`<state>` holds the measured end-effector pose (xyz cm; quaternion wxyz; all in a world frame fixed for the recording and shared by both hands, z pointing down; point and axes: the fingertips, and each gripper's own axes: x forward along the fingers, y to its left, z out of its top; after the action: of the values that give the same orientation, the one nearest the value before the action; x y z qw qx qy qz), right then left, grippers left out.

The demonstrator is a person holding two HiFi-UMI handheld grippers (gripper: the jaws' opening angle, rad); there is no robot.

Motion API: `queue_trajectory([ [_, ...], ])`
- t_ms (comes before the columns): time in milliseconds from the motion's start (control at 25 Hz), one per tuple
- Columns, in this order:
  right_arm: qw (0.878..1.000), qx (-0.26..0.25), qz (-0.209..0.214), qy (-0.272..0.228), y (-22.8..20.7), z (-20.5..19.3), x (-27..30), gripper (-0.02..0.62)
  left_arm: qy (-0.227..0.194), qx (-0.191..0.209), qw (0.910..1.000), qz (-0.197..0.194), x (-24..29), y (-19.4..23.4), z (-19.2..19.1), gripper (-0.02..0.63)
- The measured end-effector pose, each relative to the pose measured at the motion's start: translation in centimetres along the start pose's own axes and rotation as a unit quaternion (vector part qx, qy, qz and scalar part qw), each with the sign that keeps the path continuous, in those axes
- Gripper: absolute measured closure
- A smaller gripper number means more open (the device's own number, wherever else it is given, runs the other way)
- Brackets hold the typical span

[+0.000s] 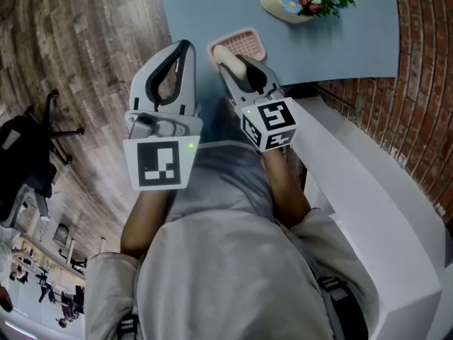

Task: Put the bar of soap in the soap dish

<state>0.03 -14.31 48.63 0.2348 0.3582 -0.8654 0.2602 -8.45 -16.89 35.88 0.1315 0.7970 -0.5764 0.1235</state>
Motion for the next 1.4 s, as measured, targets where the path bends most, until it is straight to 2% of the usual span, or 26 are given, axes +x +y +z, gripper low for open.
queue_trajectory([
  [1040, 0.999, 0.020, 0.000, 0.032, -1.1, 0.0, 0.5, 0.436, 0.001, -0.004, 1.0000, -0.002, 0.4, -0.1, 0.0, 0.603],
  [1400, 0.996, 0.016, 0.044, 0.073, -0.9, -0.1, 0.6, 0.436, -0.001, -0.004, 1.0000, 0.001, 0.3, -0.1, 0.0, 0.603],
])
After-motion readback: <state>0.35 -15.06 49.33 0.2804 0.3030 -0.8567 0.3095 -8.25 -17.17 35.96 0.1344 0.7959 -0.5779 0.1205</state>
